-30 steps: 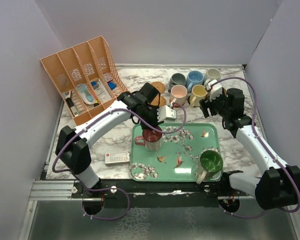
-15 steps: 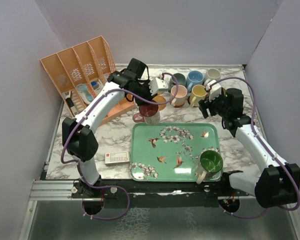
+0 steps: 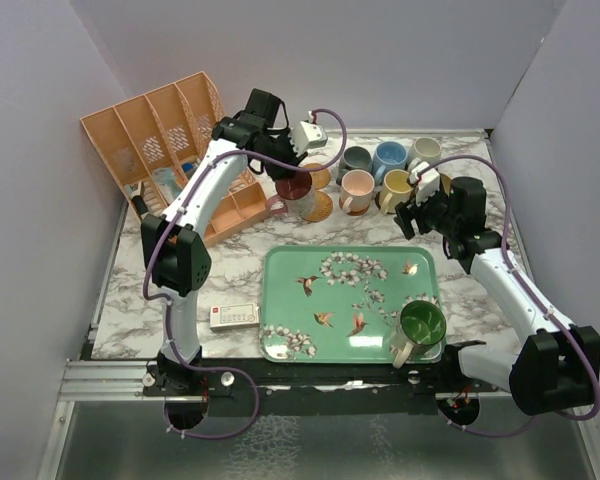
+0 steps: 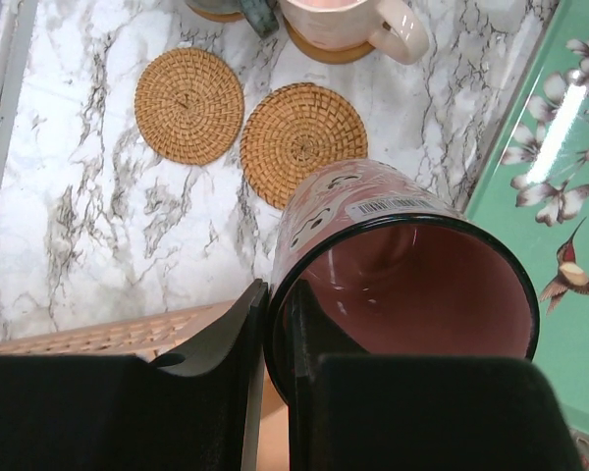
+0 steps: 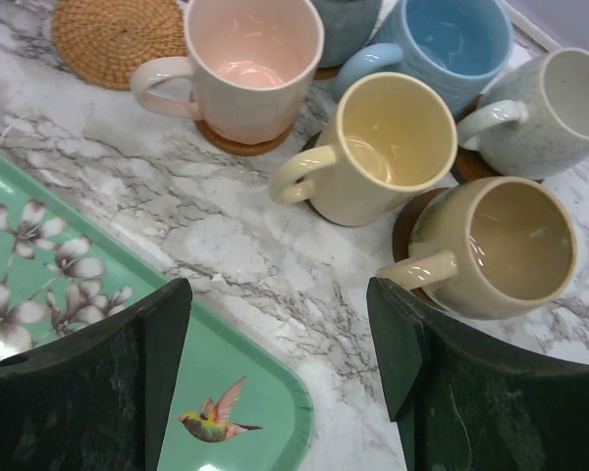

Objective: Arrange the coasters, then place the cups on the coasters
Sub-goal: Pick up the cup from the tray, then place the cup on the coaster.

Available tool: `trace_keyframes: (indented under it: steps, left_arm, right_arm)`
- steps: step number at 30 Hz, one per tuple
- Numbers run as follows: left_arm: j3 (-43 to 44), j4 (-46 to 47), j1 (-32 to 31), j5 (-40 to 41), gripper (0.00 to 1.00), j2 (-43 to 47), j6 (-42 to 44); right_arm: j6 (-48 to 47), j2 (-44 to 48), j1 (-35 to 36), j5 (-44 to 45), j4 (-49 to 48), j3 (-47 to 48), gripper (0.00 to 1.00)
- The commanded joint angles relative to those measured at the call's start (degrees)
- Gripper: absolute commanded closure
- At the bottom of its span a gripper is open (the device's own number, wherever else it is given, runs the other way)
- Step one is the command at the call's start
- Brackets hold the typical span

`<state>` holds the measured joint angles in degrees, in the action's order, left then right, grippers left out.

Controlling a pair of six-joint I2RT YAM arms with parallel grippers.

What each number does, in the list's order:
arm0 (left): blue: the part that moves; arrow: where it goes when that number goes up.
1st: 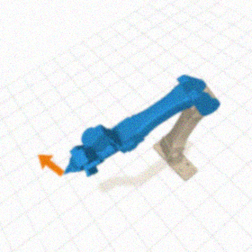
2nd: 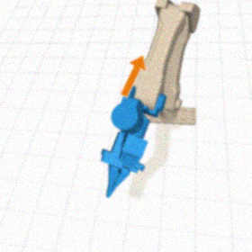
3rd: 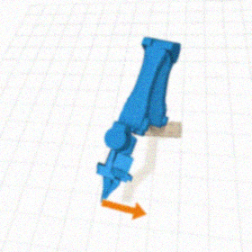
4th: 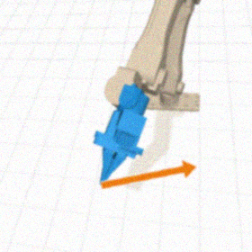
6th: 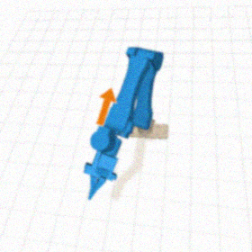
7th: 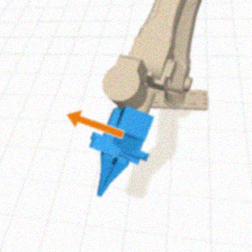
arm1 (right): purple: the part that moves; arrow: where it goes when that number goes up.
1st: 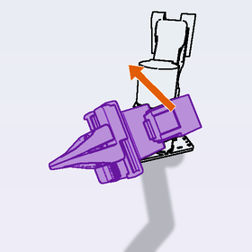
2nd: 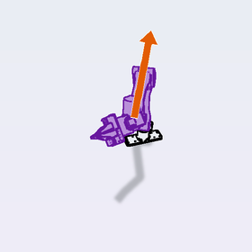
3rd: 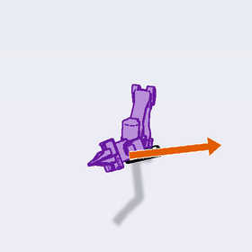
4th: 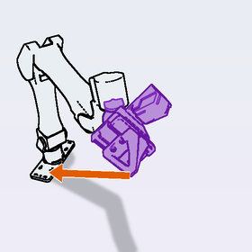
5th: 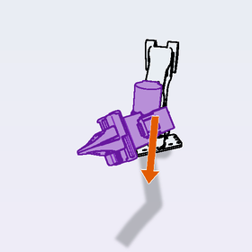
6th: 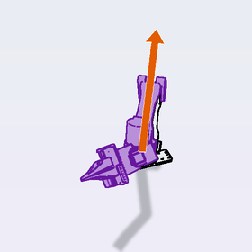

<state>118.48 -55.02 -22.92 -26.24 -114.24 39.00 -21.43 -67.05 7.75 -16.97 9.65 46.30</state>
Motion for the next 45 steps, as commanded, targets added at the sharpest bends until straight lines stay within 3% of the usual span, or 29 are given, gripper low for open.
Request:
trace_keyframes:
  steps: [1,8,14,23,40,45]
  left_arm:
    - [4.62,2.06,-0.20,-3.80,1.00,-1.27,-3.82]
    - [8.46,3.85,0.06,-1.53,1.00,-6.75,-7.42]
    - [13.09,5.78,0.15,-1.95,1.00,-10.96,-10.49]
    - [18.05,6.33,0.23,-0.62,1.00,-17.00,-13.84]
    - [18.90,6.33,0.15,2.40,1.00,-20.96,-14.12]
    - [20.24,6.29,0.11,2.92,0.93,-22.35,-15.12]
  right_arm:
    - [-0.92,1.41,-0.31,-7.74,1.25,0.80,0.27]
    - [-1.00,2.35,-0.35,-8.42,0.87,0.27,0.27]
    - [0.81,1.95,-0.28,-14.45,1.01,0.66,0.27]
    - [-0.32,3.23,-0.29,-12.67,0.61,-0.29,0.27]
    - [-1.00,3.59,-0.29,-12.09,0.63,-0.51,0.27]
    - [-1.13,3.59,-0.32,-12.03,0.63,-0.49,0.27]
